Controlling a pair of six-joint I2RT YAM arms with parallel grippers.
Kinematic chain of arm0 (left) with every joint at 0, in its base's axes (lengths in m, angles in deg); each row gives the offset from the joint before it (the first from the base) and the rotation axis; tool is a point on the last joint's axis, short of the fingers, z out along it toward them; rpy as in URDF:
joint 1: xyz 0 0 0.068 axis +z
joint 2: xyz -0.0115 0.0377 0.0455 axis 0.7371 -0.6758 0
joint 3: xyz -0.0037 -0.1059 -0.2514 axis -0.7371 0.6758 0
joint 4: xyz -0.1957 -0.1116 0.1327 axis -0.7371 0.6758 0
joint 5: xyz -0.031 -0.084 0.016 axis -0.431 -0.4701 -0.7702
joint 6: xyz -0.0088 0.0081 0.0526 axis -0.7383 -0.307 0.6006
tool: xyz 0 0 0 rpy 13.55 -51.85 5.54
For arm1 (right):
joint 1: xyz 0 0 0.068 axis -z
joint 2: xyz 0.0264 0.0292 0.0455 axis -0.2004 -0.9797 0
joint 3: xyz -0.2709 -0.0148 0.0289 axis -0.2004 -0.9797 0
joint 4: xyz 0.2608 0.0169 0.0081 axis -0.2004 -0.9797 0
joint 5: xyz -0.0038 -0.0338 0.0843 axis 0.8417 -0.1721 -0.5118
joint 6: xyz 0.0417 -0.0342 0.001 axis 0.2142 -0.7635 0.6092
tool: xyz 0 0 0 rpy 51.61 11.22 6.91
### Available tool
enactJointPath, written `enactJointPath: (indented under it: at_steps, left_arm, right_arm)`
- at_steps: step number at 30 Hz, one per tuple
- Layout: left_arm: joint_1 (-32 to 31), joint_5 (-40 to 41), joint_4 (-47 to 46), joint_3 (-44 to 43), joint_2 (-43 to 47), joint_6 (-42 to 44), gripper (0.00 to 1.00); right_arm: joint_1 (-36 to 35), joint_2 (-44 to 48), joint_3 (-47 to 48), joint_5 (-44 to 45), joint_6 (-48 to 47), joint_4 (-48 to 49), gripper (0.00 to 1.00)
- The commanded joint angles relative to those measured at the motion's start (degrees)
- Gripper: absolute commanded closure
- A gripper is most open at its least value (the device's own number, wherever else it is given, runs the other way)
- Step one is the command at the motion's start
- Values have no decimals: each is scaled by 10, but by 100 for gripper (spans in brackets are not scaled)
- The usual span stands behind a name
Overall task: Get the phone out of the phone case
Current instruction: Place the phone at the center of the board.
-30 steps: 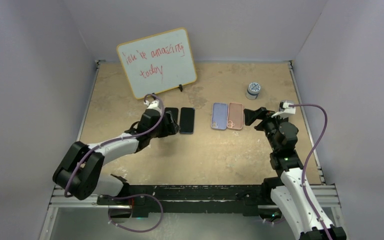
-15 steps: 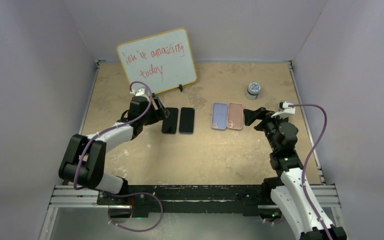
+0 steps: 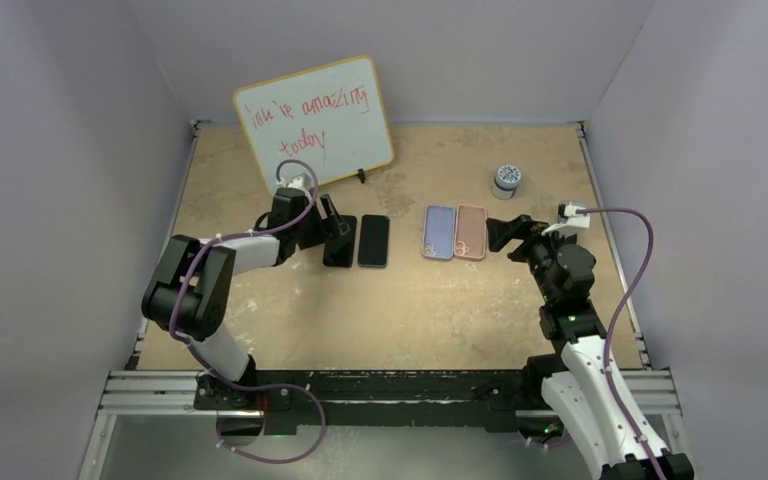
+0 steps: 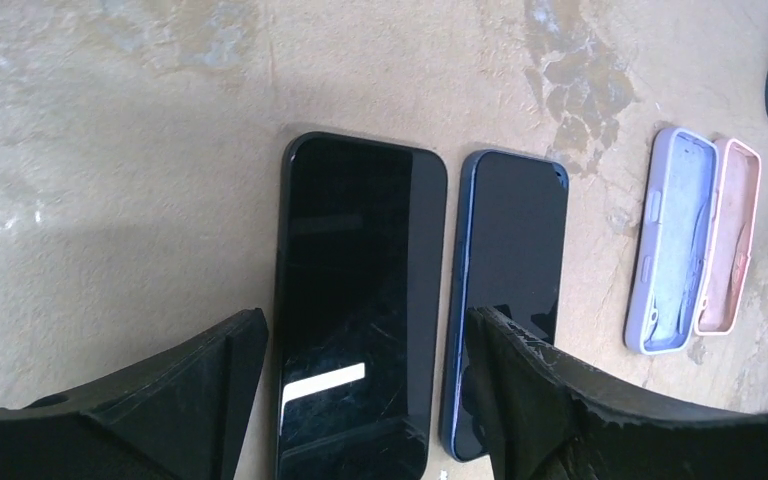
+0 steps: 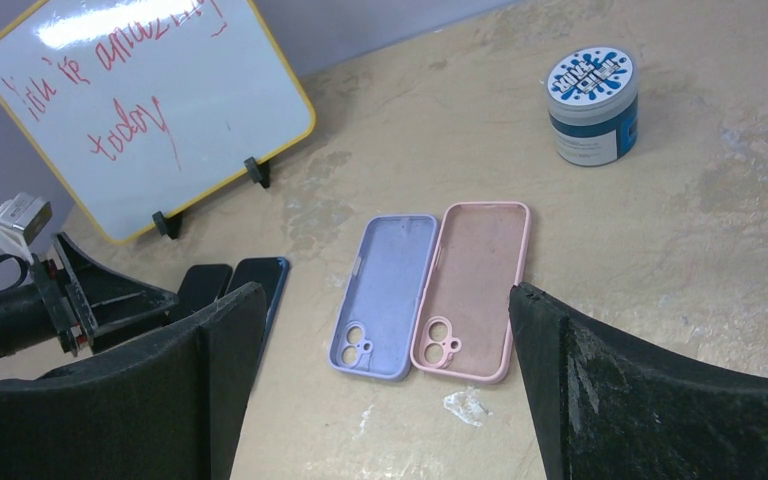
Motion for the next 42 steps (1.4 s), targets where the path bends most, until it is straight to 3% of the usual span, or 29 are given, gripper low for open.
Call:
enactJointPath:
  at_steps: [1,26,36,42]
  left_arm:
    - [3,-34,-24,-25,-21,17,24]
    - [-9,-76,-57,-14,-1,22,22]
    - [-9,40,66,17,227,36,18]
    - [-9,123,204,4,413,73,17]
  right_arm:
    - [-3,5,1,12,-1,7,9]
    - [-3,9,3,16,-1,1,8]
    - [-3,20,-4,21,7,6,8]
    - [-4,57,40,38,-1,-71,6]
